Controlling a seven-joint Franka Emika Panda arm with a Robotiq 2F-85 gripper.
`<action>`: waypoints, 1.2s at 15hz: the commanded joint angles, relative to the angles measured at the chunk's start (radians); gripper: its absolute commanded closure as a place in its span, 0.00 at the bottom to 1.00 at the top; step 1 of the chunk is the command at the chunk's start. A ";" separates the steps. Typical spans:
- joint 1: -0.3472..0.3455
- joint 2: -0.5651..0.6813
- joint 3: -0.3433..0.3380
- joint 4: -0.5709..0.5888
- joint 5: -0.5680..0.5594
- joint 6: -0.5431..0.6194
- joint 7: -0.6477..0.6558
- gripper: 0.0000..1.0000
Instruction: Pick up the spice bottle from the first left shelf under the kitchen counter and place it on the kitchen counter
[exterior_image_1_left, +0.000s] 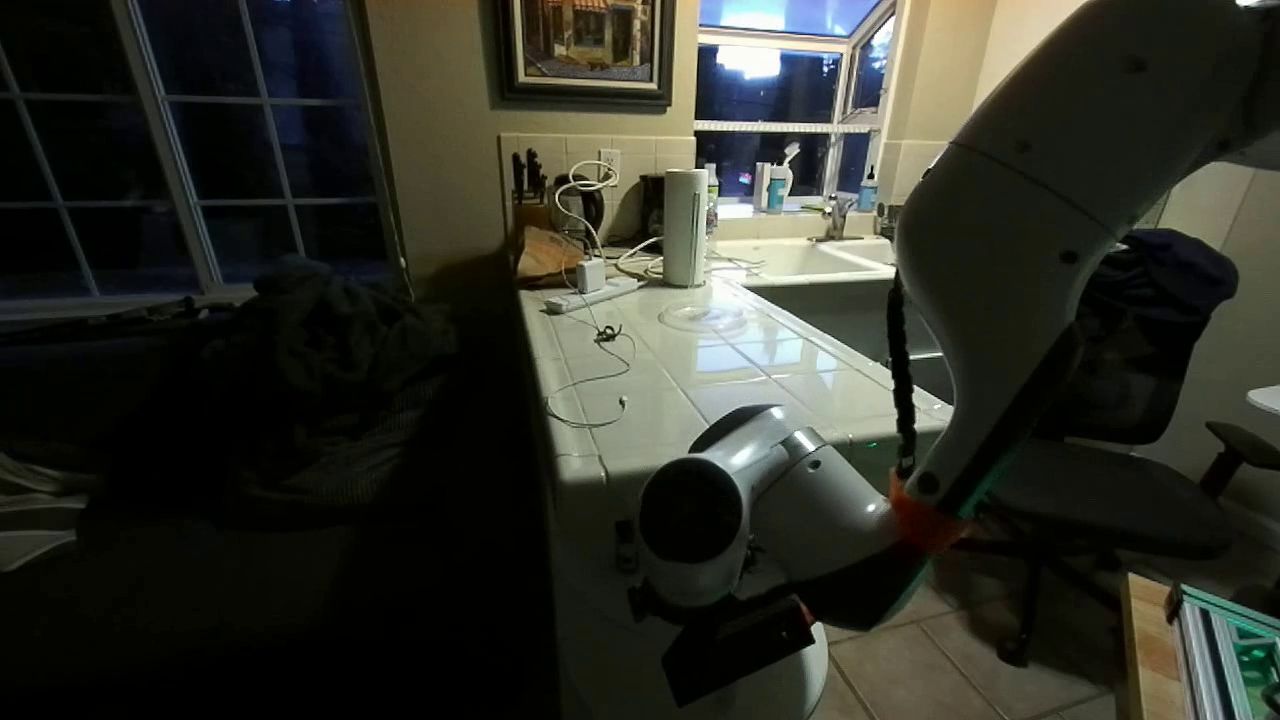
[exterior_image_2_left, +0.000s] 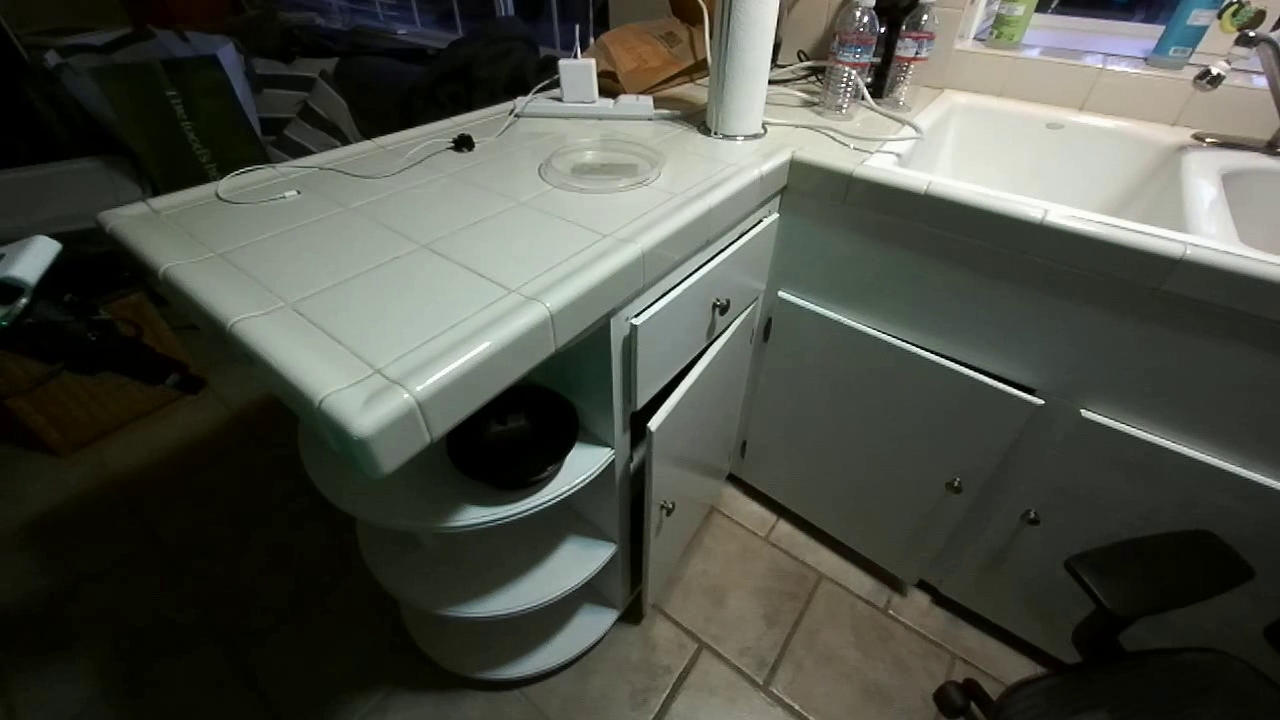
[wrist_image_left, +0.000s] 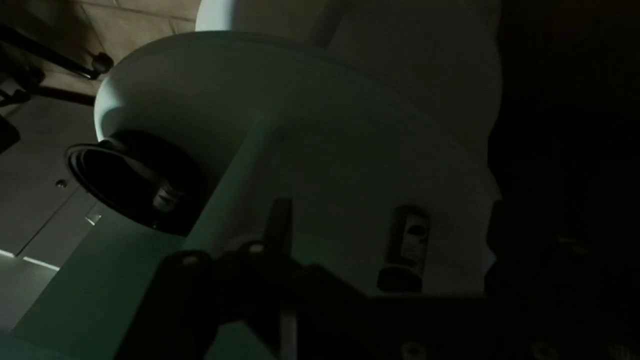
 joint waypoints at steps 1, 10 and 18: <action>0.011 0.114 0.015 0.107 -0.172 -0.060 0.186 0.00; -0.061 0.204 0.126 0.176 -0.347 -0.253 0.232 0.00; -0.074 0.260 0.121 0.228 -0.396 -0.246 0.280 0.00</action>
